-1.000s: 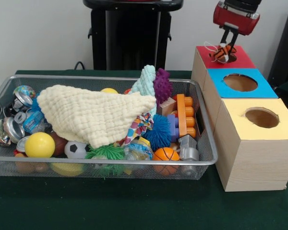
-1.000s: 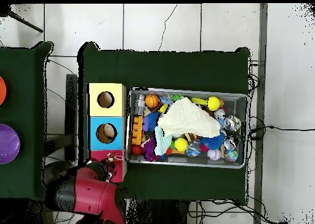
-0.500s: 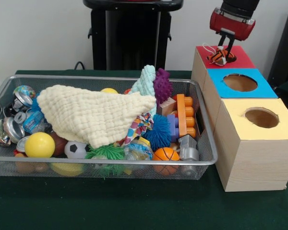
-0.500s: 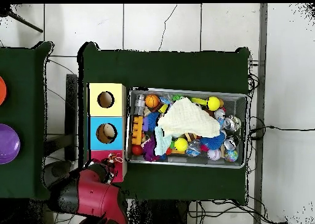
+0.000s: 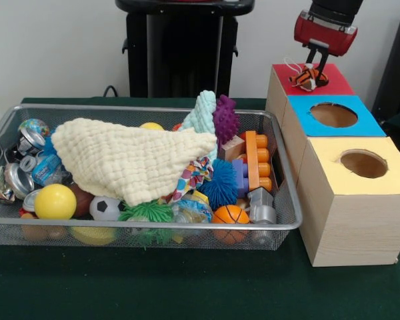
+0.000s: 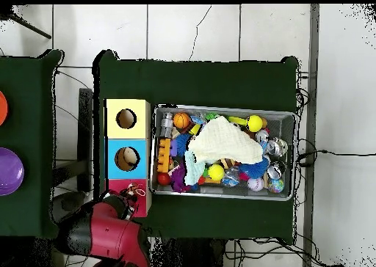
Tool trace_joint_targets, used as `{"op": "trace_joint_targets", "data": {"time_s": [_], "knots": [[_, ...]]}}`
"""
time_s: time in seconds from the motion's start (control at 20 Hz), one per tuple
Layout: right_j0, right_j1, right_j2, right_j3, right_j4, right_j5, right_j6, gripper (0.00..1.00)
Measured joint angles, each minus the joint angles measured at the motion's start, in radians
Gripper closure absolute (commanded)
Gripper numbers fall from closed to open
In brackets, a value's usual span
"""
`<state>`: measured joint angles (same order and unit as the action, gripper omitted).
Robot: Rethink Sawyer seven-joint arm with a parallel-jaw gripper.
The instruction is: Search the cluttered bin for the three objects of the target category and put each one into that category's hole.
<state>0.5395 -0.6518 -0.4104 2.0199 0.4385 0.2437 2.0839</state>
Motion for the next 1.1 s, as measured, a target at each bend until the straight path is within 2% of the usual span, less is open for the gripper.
{"op": "trace_joint_targets", "data": {"time_s": [0.4,1.1], "knots": [[0.0,0.0,0.006,0.008,0.021,0.0,0.0,1.0],[-0.029,-0.005,0.061,0.05,0.086,0.0,0.0,1.0]]}}
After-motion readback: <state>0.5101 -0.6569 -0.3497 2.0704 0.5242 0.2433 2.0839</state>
